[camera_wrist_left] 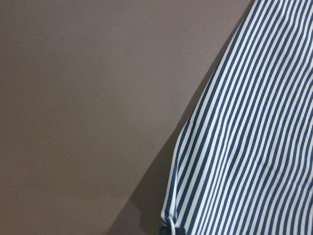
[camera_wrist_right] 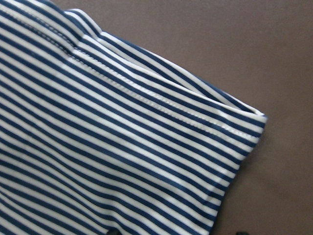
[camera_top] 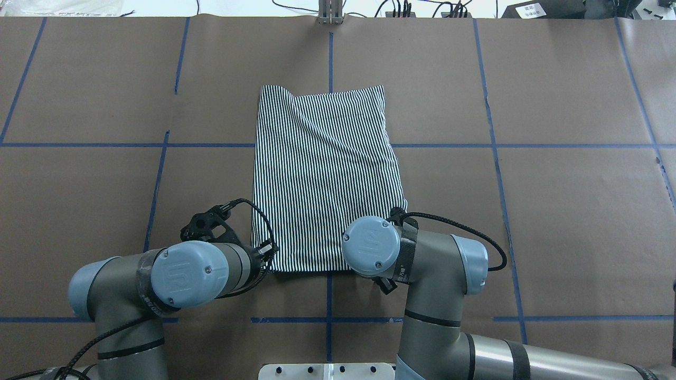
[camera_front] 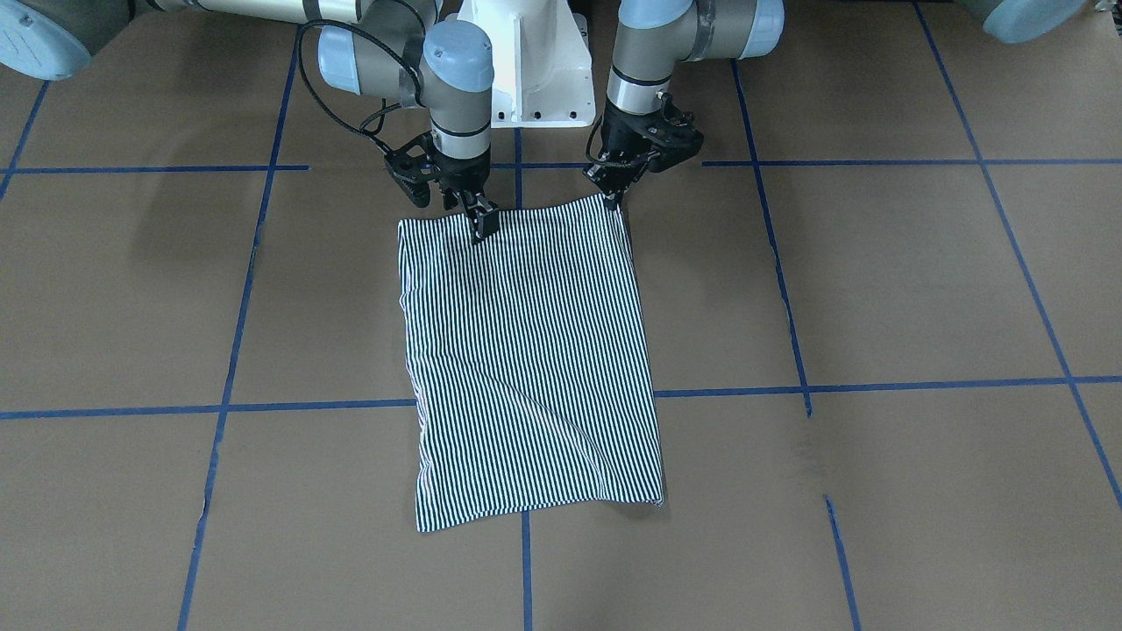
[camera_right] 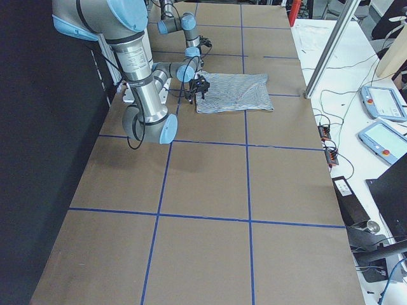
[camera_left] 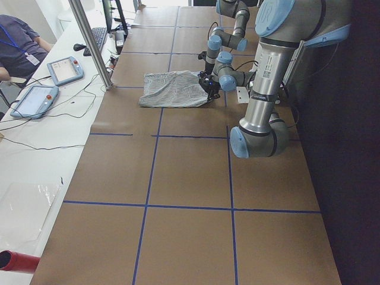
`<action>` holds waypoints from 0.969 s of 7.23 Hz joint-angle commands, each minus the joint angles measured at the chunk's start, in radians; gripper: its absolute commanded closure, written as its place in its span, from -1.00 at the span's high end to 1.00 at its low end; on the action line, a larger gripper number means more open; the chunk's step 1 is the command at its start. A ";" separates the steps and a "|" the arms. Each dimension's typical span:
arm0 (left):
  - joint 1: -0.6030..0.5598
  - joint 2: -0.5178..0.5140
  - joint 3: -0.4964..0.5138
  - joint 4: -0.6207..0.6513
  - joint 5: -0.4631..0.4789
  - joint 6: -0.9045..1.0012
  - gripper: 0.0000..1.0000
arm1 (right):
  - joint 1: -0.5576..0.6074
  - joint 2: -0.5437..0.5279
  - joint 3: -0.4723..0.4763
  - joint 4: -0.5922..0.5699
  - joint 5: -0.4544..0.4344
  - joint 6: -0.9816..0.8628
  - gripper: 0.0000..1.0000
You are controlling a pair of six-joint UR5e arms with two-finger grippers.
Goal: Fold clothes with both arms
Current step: 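Grasp the shirt's near edge with both grippers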
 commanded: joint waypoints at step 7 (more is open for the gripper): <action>0.000 -0.003 -0.003 0.000 0.000 0.000 -1.00 | 0.012 0.042 -0.011 -0.019 -0.012 -0.012 -0.51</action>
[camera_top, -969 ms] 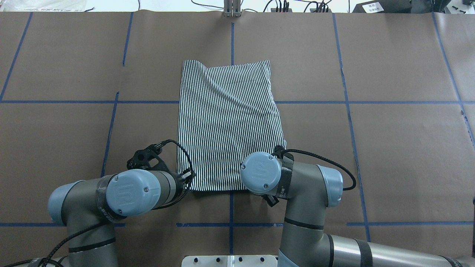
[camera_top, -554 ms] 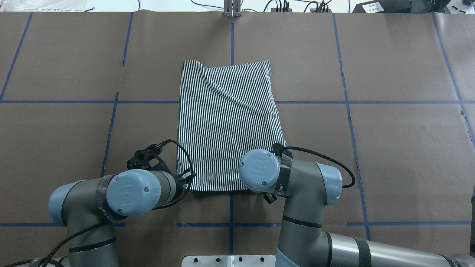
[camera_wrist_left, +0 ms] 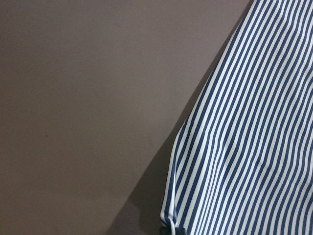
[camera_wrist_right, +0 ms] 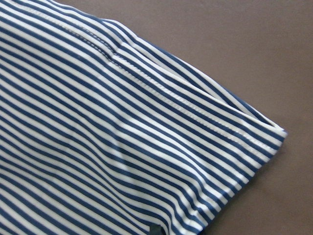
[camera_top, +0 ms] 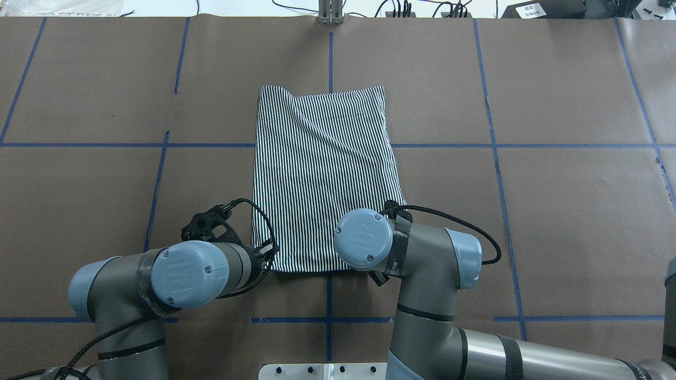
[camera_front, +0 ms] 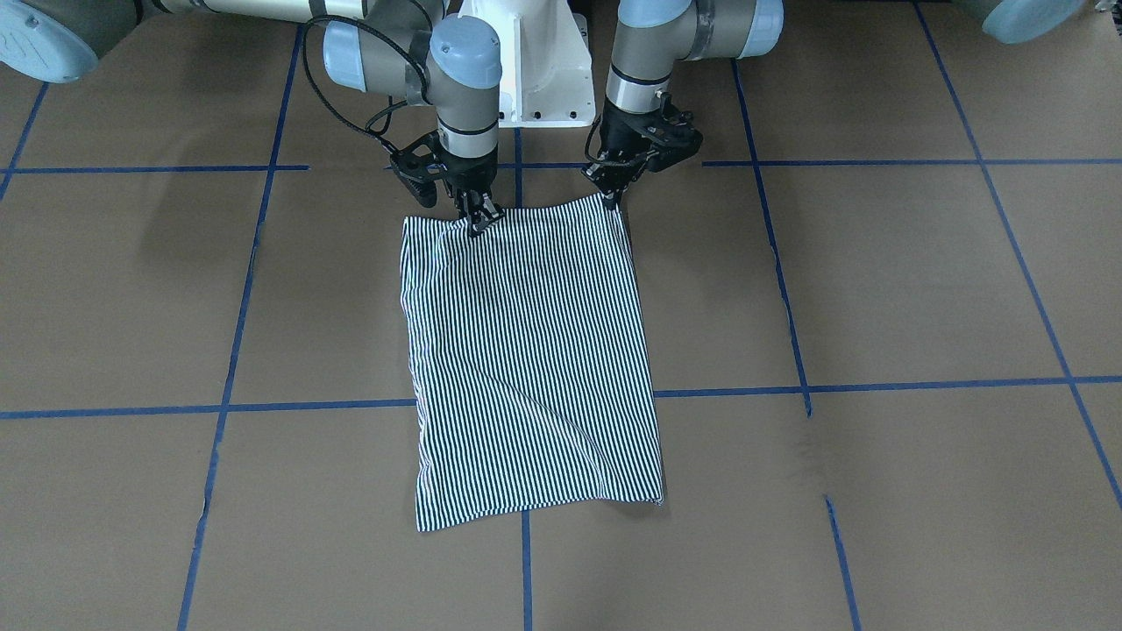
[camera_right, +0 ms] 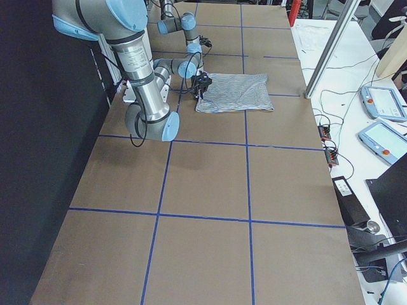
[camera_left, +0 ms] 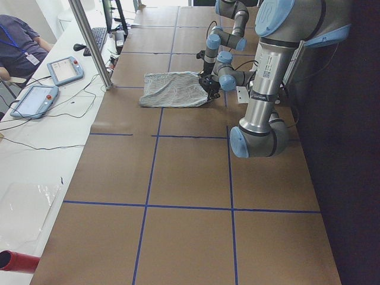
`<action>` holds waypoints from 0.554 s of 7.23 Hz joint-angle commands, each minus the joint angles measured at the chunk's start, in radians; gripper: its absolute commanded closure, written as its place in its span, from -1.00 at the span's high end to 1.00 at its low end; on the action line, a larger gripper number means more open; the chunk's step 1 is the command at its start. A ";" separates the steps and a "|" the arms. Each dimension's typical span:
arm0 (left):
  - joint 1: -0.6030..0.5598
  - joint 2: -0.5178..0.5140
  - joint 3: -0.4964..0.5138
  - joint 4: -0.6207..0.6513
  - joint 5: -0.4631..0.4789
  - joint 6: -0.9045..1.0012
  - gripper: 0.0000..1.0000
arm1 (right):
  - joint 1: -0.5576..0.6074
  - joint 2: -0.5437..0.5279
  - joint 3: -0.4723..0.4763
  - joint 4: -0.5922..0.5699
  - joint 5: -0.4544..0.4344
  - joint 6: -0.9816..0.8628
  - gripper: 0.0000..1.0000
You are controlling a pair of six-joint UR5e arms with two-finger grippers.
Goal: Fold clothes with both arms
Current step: 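Grasp the shirt's near edge with both grippers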
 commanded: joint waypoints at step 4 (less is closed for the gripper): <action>0.000 0.000 0.000 0.000 0.002 0.003 -1.00 | 0.009 0.014 -0.002 0.004 -0.009 0.000 -1.00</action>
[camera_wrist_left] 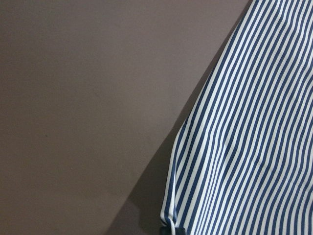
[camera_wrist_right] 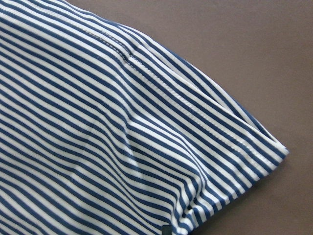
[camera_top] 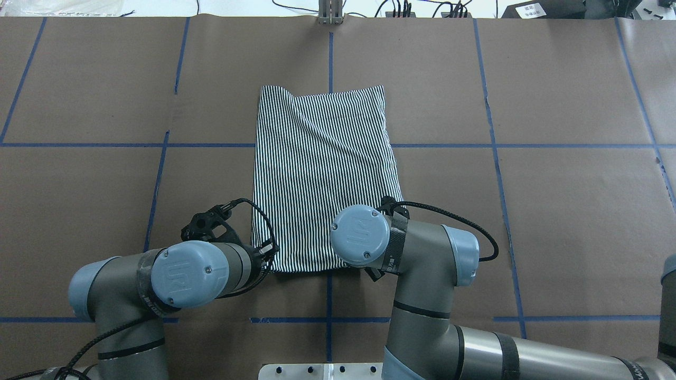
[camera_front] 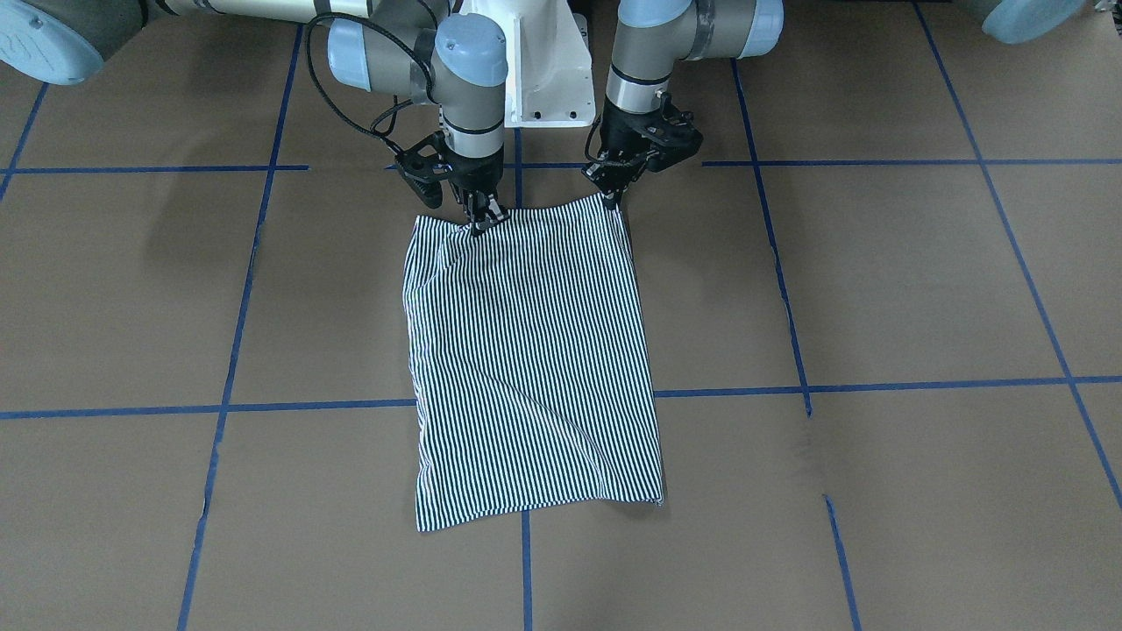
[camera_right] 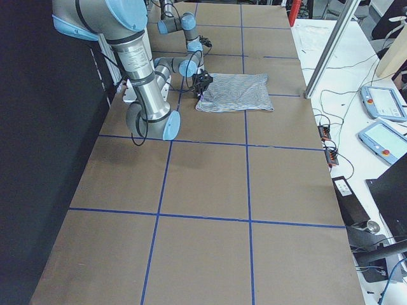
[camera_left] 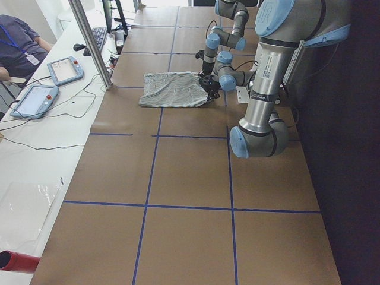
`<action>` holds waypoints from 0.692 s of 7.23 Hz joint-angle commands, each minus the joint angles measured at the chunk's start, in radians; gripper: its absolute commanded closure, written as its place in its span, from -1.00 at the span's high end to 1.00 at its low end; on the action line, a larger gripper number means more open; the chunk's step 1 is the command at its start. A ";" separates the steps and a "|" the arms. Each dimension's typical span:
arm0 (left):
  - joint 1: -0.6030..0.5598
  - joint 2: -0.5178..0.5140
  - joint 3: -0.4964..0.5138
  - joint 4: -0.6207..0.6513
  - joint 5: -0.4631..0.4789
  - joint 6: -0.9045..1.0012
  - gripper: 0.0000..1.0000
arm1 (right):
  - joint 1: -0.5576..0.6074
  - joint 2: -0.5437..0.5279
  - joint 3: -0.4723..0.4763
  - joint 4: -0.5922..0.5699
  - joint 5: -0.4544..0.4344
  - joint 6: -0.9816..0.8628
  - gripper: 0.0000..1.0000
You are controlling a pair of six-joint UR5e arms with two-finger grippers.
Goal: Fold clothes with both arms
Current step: 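Grasp the shirt's near edge with both grippers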
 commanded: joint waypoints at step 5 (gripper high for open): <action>0.000 0.004 -0.080 0.006 -0.003 0.006 -1.00 | -0.001 -0.006 0.067 -0.003 0.004 -0.002 -1.00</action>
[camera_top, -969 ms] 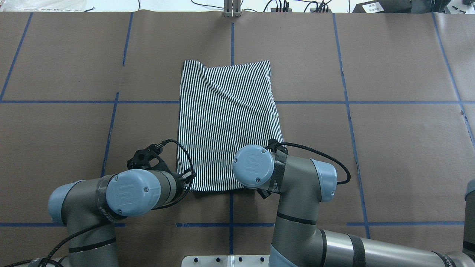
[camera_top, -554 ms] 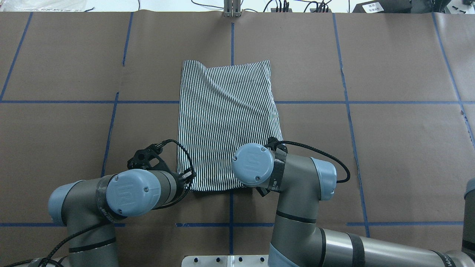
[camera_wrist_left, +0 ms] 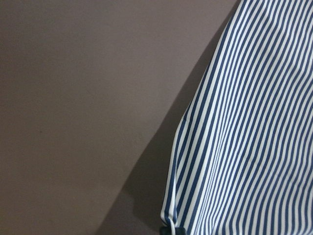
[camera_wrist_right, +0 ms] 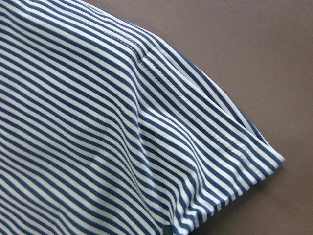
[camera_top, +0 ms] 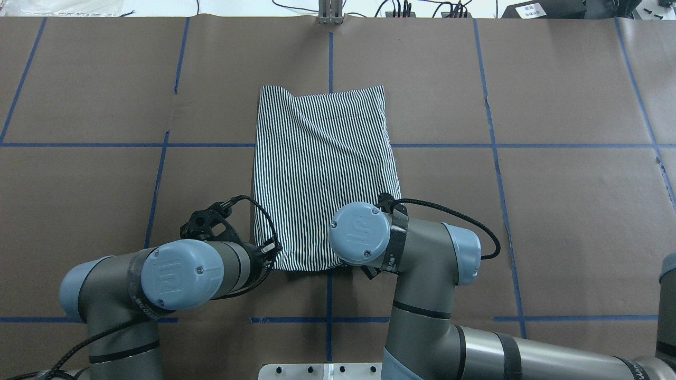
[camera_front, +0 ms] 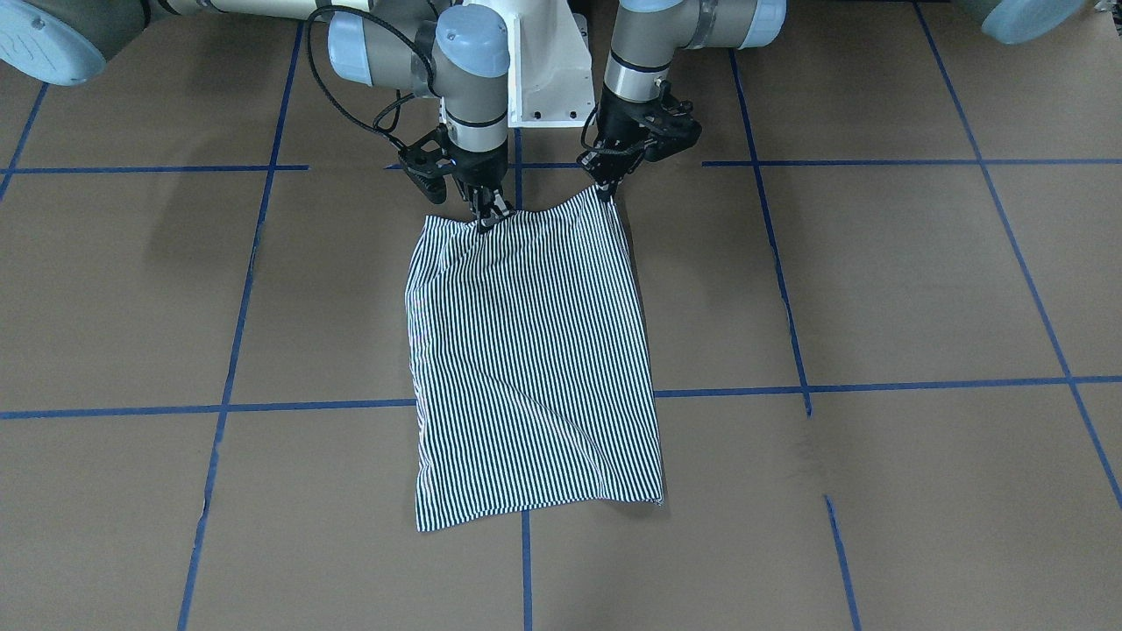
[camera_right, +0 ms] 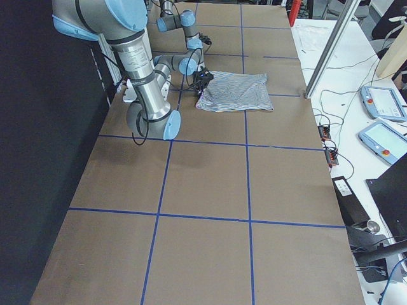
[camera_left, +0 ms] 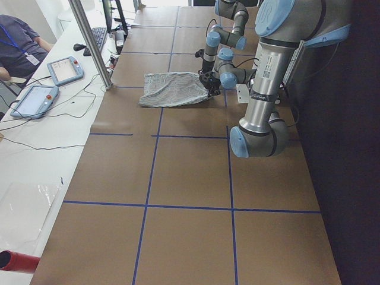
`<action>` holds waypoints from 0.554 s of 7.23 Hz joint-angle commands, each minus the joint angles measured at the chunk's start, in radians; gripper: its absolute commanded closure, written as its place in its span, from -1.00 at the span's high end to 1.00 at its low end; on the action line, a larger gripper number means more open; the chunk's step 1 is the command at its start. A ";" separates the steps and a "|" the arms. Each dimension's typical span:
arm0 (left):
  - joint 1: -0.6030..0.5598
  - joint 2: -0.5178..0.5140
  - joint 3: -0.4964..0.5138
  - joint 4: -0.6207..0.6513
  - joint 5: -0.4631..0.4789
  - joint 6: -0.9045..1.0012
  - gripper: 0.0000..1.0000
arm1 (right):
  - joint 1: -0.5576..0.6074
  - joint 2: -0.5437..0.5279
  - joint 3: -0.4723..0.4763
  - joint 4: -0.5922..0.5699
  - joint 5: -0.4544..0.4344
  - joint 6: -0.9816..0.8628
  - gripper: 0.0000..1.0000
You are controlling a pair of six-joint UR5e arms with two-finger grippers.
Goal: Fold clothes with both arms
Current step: 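Grasp the shirt's near edge with both grippers, then lift the near edge with both grippers and fold it toward the far edge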
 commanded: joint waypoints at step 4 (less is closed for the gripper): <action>0.113 0.057 -0.209 0.088 0.001 -0.012 -1.00 | -0.107 -0.120 0.250 -0.022 0.008 0.001 -1.00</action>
